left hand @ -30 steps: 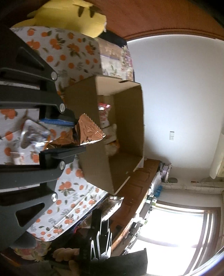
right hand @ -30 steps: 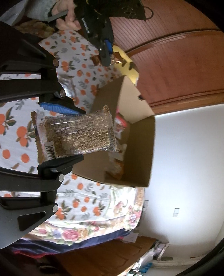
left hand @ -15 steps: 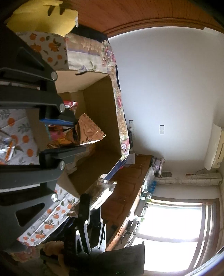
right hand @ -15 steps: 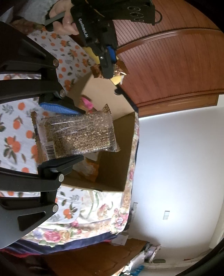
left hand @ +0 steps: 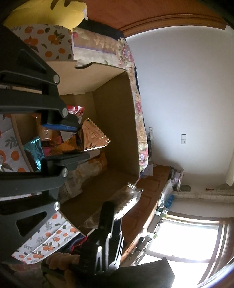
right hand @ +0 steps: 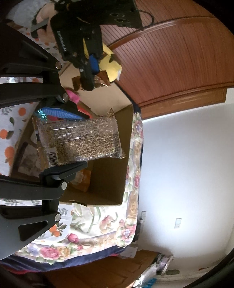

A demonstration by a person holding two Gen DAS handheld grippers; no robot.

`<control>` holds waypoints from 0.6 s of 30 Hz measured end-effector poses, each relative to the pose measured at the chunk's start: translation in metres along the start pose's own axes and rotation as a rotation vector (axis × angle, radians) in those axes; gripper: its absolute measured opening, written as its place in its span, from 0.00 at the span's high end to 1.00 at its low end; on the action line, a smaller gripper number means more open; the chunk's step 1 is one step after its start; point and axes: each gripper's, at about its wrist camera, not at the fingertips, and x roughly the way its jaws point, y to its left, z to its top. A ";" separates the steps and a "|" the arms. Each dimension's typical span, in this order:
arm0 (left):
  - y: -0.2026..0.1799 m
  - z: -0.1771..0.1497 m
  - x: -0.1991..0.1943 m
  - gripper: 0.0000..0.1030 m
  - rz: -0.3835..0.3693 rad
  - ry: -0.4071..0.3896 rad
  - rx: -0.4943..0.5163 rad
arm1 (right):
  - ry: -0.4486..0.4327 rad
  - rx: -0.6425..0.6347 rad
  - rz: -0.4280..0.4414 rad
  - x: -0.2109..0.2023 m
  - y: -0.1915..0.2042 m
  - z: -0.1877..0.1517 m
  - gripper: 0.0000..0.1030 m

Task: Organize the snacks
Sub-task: 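Carry both packets into the box and open both tools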

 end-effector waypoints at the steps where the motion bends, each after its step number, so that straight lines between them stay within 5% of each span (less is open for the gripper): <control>1: 0.001 -0.001 0.002 0.81 0.001 0.005 -0.002 | 0.005 0.006 -0.003 0.004 -0.002 0.000 0.57; 18: -0.011 -0.020 0.015 0.72 0.009 0.092 -0.004 | 0.144 -0.037 -0.048 0.064 -0.002 -0.032 0.56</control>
